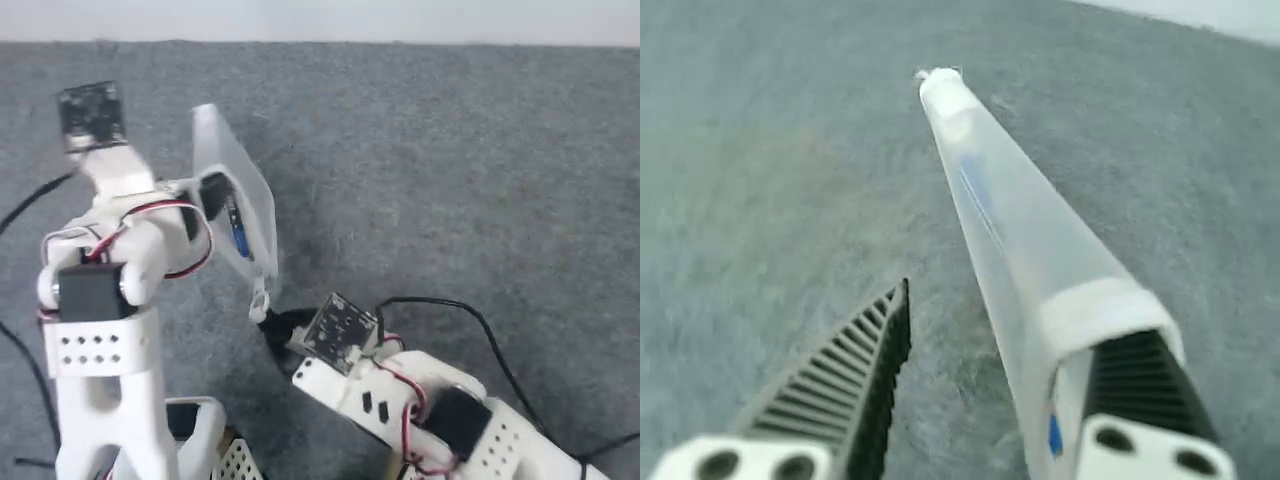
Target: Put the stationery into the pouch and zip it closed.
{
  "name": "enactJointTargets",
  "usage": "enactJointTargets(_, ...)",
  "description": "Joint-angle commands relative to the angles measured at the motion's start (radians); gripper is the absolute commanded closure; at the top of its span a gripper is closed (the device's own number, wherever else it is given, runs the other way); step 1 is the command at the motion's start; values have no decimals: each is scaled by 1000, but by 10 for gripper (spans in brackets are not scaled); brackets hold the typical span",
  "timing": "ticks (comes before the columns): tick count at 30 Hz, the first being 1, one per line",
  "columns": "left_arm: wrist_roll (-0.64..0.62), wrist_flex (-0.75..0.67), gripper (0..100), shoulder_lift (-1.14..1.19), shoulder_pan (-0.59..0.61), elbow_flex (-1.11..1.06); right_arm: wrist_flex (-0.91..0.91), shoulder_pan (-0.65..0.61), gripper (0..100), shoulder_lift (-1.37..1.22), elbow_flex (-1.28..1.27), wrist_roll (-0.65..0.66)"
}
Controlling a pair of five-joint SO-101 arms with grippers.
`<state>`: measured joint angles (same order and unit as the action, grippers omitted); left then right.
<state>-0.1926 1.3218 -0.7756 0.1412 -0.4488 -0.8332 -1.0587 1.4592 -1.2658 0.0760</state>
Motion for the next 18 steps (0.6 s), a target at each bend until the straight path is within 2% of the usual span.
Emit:
enactJointTargets(1, 118, -25, 729, -8, -100, 108, -51, -28, 992, 97, 61, -17)
enactJointTargets(4, 204, -25, 730, -5, -224, 139, -96, -27, 992, 154, 61, -18)
enactJointTargets(7, 341, -15, 731, -6, -373, 143, -136, -27, 992, 213, 61, -18)
enactJointTargets(10, 442, 21, 731, -6, -471, 148, -163, 8, 992, 268, 61, -18)
enactJointTargets(13, 465, 72, 731, -14, -506, 189, -168, 62, 992, 320, 61, -20)
enactJointTargets(18, 465, 233, 731, -9, -514, 358, -162, 102, 992, 357, 61, -20)
